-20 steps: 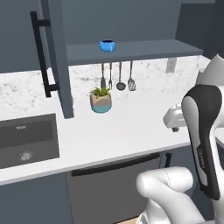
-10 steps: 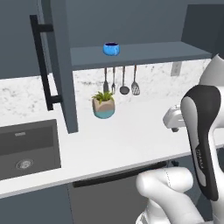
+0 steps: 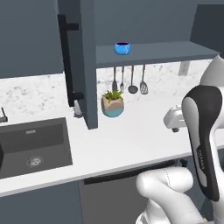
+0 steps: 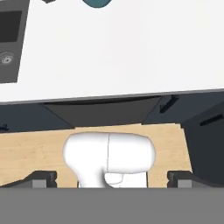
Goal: Gather all objects into one cabinet and sort the glasses and bowls to opposite sides.
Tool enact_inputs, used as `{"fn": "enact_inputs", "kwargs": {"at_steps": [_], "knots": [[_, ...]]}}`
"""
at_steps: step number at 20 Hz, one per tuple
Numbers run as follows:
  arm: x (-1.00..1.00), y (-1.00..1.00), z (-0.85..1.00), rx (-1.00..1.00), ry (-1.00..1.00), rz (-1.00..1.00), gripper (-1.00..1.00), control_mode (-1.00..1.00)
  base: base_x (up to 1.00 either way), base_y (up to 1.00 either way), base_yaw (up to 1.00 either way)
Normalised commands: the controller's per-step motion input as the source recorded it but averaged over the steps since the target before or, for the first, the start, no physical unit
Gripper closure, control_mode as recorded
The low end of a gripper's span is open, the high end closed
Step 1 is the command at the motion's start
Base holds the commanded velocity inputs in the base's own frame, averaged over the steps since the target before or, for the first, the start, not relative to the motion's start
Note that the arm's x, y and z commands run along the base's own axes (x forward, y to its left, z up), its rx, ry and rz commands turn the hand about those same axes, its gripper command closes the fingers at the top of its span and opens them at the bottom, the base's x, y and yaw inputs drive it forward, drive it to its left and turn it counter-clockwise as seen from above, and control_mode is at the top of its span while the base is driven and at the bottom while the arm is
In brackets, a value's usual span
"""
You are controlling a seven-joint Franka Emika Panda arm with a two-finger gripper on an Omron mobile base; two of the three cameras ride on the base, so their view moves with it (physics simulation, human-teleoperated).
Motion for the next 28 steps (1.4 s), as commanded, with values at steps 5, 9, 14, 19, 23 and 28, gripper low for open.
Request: {"fn": "enact_inputs", "kwargs": {"at_steps": [5, 9, 14, 19, 23, 28], "knots": [[0.0, 0.0, 0.0, 0.0, 0.0, 0.0, -1.0, 1.0, 0.12, 0.39, 0.09], [0.0, 0.0, 0.0, 0.0, 0.0, 0.0, -1.0, 1.0, 0.52, 0.0, 0.0], [0.0, 0.0, 0.0, 0.0, 0.0, 0.0, -1.0, 1.0, 0.59, -0.17, 0.0], [0.0, 0.0, 0.0, 0.0, 0.0, 0.0, -1.0, 1.0, 0.47, -0.03, 0.0], [0.01, -0.02, 0.0, 0.0, -0.02, 0.0, -1.0, -1.0, 0.1, 0.0, 0.0], [-0.23, -0.23, 0.11, 0.0, -0.3, 0.0, -1.0, -1.0, 0.0, 0.0, 0.0]]}}
